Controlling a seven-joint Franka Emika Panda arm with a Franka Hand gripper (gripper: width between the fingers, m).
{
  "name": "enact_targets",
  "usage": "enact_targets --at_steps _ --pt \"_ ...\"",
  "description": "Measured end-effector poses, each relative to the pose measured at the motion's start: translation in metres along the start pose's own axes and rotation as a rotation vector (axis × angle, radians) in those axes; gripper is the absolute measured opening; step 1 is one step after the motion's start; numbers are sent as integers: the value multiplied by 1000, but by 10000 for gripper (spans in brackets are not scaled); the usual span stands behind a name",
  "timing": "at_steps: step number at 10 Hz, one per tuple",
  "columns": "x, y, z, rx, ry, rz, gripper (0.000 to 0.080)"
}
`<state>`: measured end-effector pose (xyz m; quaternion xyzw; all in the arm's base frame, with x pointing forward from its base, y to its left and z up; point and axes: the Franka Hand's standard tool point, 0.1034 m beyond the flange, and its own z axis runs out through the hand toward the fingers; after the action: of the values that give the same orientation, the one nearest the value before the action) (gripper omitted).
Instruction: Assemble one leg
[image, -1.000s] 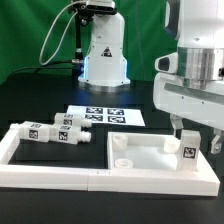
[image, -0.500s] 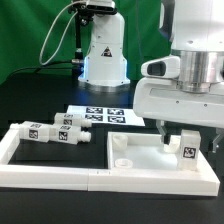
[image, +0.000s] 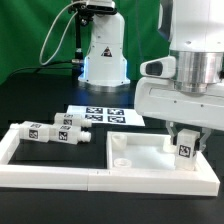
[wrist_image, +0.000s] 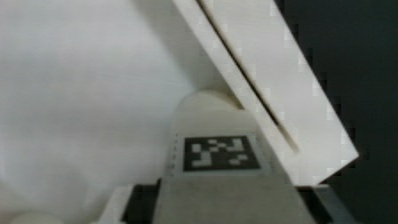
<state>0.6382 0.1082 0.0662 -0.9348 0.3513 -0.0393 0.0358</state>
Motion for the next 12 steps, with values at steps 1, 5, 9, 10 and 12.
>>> enact_targets --at_steps 1,5,9,10,12 --pt "0 0 0 0 0 82 282" --pt "-1 0 0 -5 4 534 282" --pt "2 1 1 23 -39 1101 284" --pt "2 1 1 25 -38 1105 284" --pt "2 1 1 24 -37 1120 353"
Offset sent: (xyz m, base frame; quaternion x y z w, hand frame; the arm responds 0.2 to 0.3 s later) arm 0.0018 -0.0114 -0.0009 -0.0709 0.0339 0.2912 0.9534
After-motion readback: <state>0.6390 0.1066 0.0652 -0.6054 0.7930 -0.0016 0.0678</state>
